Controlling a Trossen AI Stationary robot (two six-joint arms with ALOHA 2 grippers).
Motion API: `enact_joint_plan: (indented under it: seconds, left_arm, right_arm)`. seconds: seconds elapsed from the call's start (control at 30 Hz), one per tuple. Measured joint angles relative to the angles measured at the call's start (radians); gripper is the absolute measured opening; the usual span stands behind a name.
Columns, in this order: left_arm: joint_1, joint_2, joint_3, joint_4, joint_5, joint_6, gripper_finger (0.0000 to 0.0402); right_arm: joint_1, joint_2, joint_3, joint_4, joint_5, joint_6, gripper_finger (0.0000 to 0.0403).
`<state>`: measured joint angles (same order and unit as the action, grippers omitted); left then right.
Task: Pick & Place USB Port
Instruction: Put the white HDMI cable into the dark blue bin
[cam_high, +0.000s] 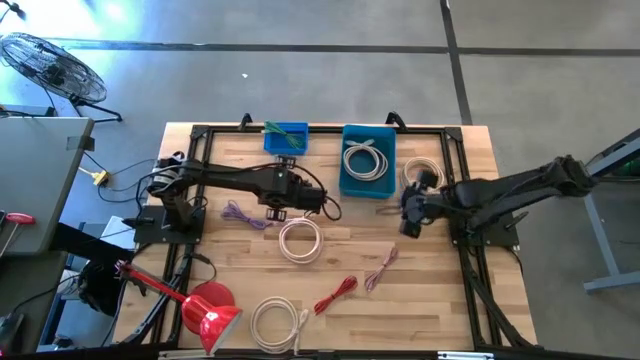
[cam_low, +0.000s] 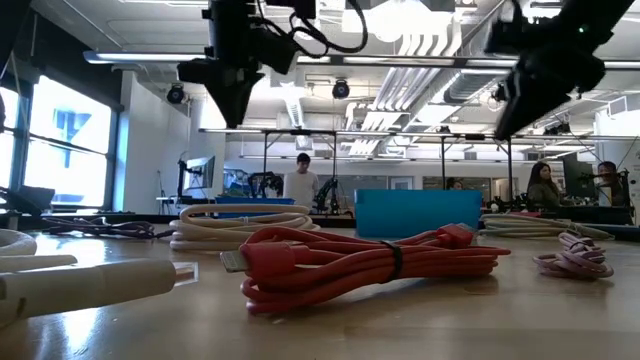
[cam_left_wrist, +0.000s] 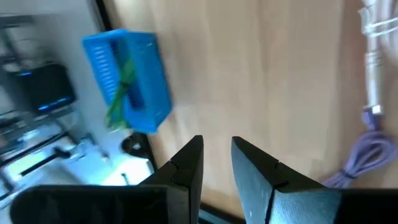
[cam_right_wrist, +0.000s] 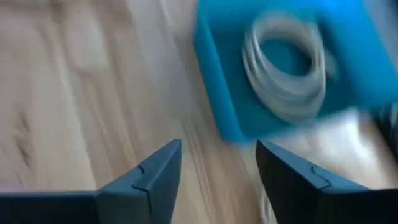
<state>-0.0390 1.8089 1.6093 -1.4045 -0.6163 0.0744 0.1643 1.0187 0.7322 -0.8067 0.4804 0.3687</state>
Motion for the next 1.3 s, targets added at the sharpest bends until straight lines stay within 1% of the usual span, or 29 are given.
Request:
enact_joint_plan:
  seconds: [0.1,0.17,0.3,0.4,0.53,0.63,0.77,1.03,1.2,1.3]
  left_arm:
    - [-0.038,-0.006,0.0,-0.003,-0.037,0.0,0.0079]
    - [-0.062,-0.021,-0.001,-0.002,-0.054,0.01,0.0079]
    - [-0.105,-0.067,-0.001,-0.001,-0.057,0.024,0.0079]
    - [-0.138,-0.115,-0.001,-0.006,-0.058,0.002,0.0079]
    - [-0.192,-0.176,0.0,-0.025,-0.064,-0.043,0.0079]
    - [-0.239,-0.217,0.0,-0.049,-0.083,-0.079,0.0079]
    - [-0.304,-0.251,0.0,-0.085,-0.112,-0.127,0.0079]
    - [-0.412,-0.269,0.0,-0.155,-0.193,-0.232,0.0079]
    - [-0.457,-0.269,0.0,-0.167,-0.237,-0.272,0.0079]
    - [-0.476,-0.269,0.0,-0.167,-0.258,-0.289,0.0079]
  right_arm:
    - [-0.087,-0.014,0.0,-0.126,-0.077,0.067,0.0216]
    - [-0.146,-0.012,0.0,-0.184,-0.118,0.07,0.0222]
    - [-0.269,0.01,0.0,-0.205,-0.208,0.0,0.0227]
    - [-0.357,0.039,0.0,-0.207,-0.287,-0.072,0.0227]
    - [-0.457,0.097,0.0,-0.221,-0.332,-0.157,0.0223]
    - [-0.519,0.15,0.0,-0.224,-0.348,-0.174,0.0221]
    - [-0.575,0.223,0.0,-0.22,-0.341,-0.175,0.0222]
    - [-0.629,0.367,0.0,-0.184,-0.331,-0.191,0.0223]
    - [-0.669,0.473,0.006,-0.181,-0.289,-0.171,0.0224]
    - [-0.688,0.53,0.02,-0.149,-0.277,-0.179,0.0224]
